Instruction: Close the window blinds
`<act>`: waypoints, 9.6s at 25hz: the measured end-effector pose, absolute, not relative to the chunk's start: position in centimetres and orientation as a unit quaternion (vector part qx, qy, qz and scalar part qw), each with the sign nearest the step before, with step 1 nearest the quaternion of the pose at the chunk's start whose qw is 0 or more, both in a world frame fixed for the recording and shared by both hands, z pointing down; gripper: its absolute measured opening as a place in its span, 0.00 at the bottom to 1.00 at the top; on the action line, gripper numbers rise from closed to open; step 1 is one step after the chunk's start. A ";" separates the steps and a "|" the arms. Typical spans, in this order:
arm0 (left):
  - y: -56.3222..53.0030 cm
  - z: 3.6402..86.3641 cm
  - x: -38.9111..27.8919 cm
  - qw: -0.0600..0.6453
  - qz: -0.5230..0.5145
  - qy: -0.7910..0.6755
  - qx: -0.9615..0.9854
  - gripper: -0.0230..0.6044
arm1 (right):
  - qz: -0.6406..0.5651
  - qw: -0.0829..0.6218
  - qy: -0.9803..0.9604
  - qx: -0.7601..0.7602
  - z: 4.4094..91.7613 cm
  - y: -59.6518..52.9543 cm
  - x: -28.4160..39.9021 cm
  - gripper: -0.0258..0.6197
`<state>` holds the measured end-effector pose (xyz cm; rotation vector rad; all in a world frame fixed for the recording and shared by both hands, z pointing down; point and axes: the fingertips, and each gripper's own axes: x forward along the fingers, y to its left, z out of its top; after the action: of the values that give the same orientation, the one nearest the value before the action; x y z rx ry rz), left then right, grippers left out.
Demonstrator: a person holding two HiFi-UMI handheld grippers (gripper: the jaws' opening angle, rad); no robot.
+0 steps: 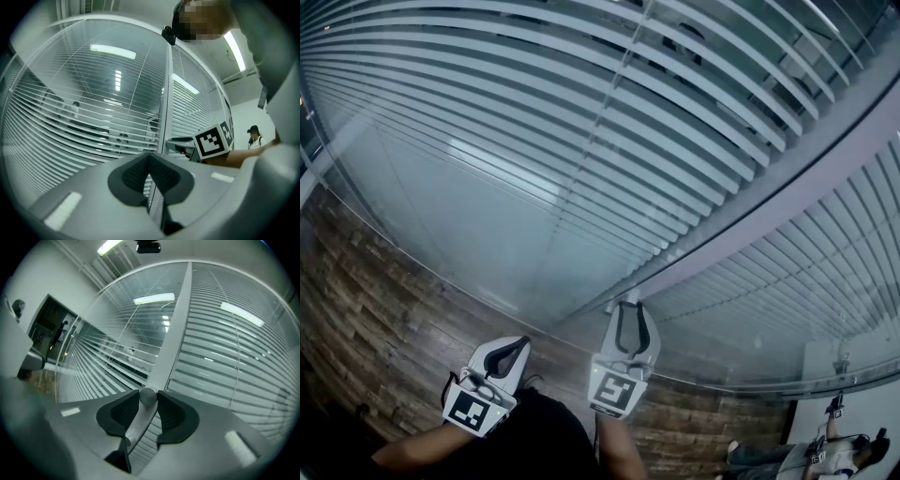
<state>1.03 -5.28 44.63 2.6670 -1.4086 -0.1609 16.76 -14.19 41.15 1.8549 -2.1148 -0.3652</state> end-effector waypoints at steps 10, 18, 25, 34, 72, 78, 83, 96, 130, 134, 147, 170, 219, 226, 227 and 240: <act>-5.8 45.2 1.0 0.071 -0.053 -0.466 0.880 0.04 | -0.213 0.260 -0.708 0.621 41.8 -15.0 16.4 0.23; -6.1 44.1 1.7 0.076 -0.061 -0.465 0.880 0.04 | -0.004 0.085 -0.772 0.630 40.9 -15.2 17.9 0.23; -6.5 45.3 1.4 0.076 -0.068 -0.472 0.876 0.04 | 0.110 -0.039 -0.767 0.631 42.5 -15.3 18.6 0.20; -5.6 44.9 0.4 0.090 -0.074 -0.468 0.876 0.04 | -0.047 0.086 -0.760 0.642 41.1 -13.5 17.4 0.23; -6.3 45.3 1.0 0.107 -0.046 -0.416 0.902 0.04 | -0.183 0.276 -0.714 0.616 41.5 -15.1 16.3 0.23; -6.1 44.7 1.2 0.107 -0.046 -0.397 0.910 0.04 | -0.176 0.264 -0.715 0.623 41.4 -15.0 16.1 0.24; -6.8 44.0 1.5 0.123 -0.050 -0.387 0.912 0.04 | 0.064 0.027 -0.761 0.645 40.7 -14.5 16.9 0.30; -5.4 44.7 3.0 0.165 -0.051 -0.369 0.913 0.04 | 0.009 0.117 -0.734 0.669 41.4 -14.6 18.0 0.17; -2.7 45.6 2.8 0.167 -0.031 -0.364 0.916 0.04 | 0.048 0.072 -0.724 0.685 40.8 -15.0 18.8 0.13; -2.3 45.9 2.7 0.165 -0.033 -0.362 0.917 0.04 | 0.074 0.038 -0.728 0.681 41.1 -14.8 18.1 0.23; -2.7 45.4 1.4 0.165 -0.035 -0.371 0.913 0.04 | -0.052 0.182 -0.698 0.690 40.8 -15.3 17.2 0.23; -3.3 45.9 2.8 0.176 -0.046 -0.348 0.920 0.04 | 0.179 -0.085 -0.719 0.666 41.9 -15.3 18.0 0.25; -4.5 46.1 4.8 0.183 -0.035 -0.333 0.924 0.04 | -0.006 0.138 -0.722 0.678 41.5 -15.0 17.4 0.27; -4.4 46.7 3.6 0.194 -0.033 -0.350 0.916 0.04 | 0.103 -0.003 -0.720 0.687 41.4 -14.8 17.9 0.27; -4.7 46.8 3.6 0.196 -0.032 -0.352 0.915 0.04 | 0.107 -0.007 -0.718 0.688 41.5 -15.2 18.1 0.25; -4.9 47.0 4.1 0.196 -0.028 -0.347 0.917 0.04 | -0.032 0.190 -0.729 0.657 41.8 -15.9 17.5 0.25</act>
<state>4.07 -4.90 47.00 2.5671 -0.9724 -0.0783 17.47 -15.88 41.82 1.8458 -2.0500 -0.0906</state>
